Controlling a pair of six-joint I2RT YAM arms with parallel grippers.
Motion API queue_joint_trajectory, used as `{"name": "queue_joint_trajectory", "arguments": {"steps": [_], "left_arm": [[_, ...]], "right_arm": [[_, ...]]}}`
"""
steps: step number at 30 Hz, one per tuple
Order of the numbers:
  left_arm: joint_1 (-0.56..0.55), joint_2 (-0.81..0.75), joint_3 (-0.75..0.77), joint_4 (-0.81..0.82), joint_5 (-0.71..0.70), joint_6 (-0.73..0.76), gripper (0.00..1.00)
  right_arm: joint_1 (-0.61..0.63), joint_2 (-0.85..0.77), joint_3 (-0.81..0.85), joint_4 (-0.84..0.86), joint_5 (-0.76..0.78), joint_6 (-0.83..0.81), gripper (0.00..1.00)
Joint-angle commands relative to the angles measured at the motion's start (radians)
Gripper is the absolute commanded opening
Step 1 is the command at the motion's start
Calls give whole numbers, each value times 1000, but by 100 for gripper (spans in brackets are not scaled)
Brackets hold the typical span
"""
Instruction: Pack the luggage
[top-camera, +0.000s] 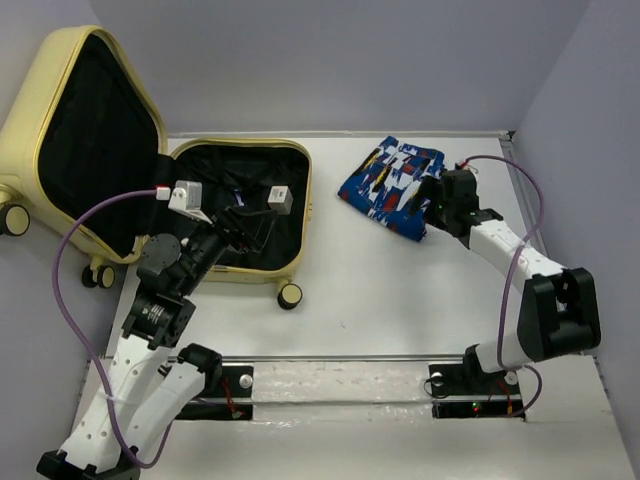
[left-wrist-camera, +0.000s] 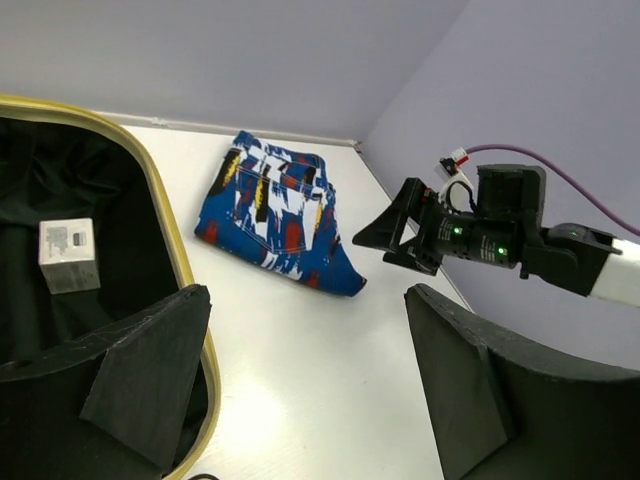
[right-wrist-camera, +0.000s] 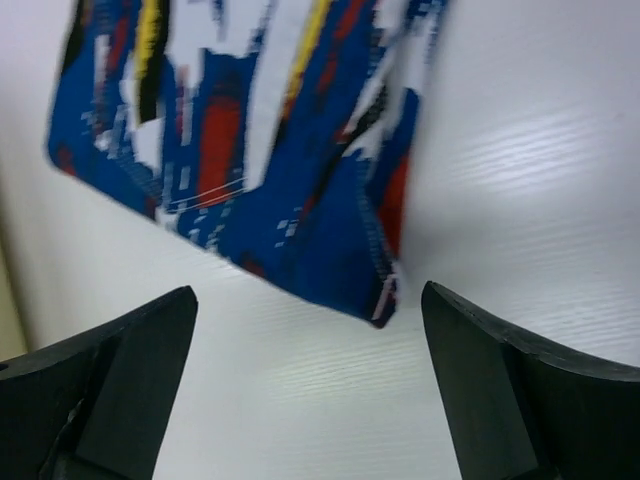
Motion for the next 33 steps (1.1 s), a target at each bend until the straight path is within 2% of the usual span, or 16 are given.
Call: {"name": "queue_joint_trajectory", "arguments": {"steps": [1,3,6,7,8,10,12,14,18,20,21,23,25,28,31,33], "left_arm": [[4,40,-20,86,103,-24,90],[3,59,-19,87,123,-30,90],[0,88,-13,90,161,-42,90],[-3,97,-11,92,173,-48,90],[-16,119,-5,95,190,-56,90],[-45,151,1,98,196,-64,90],[-130,214,23,97,157,-65,90],[-260,299,55,90,56,-64,90],[-397,496,112,100,-40,-99,90],[-430,604,136,120,-82,-129,90],[-445,640,142,126,-104,-142,90],[-482,736,171,133,-149,-160,90],[-500,795,191,138,-185,-186,90],[-516,907,236,153,-297,-222,91],[-513,1039,282,156,-417,-243,95],[-487,1149,352,140,-382,-284,96]], "right_arm": [[-55,72,-41,70,-40,15,100],[-65,119,-25,83,-40,17,99],[-76,222,-13,115,-60,41,90],[-87,242,-19,129,-69,47,76],[-98,266,-30,162,-80,62,54],[-98,270,-80,187,-69,79,19],[-98,209,-142,222,-49,101,7],[-98,85,-271,264,-26,121,7],[-98,-130,-477,262,0,142,7],[-98,-219,-550,242,-44,170,7],[-98,-327,-553,215,-57,176,7],[-98,-434,-561,123,-77,213,12],[-98,-570,-584,86,-90,227,32],[-98,-666,-584,22,-156,227,63],[-98,-674,-558,-12,-128,204,77],[-98,-658,-526,-25,-86,182,82]]}}
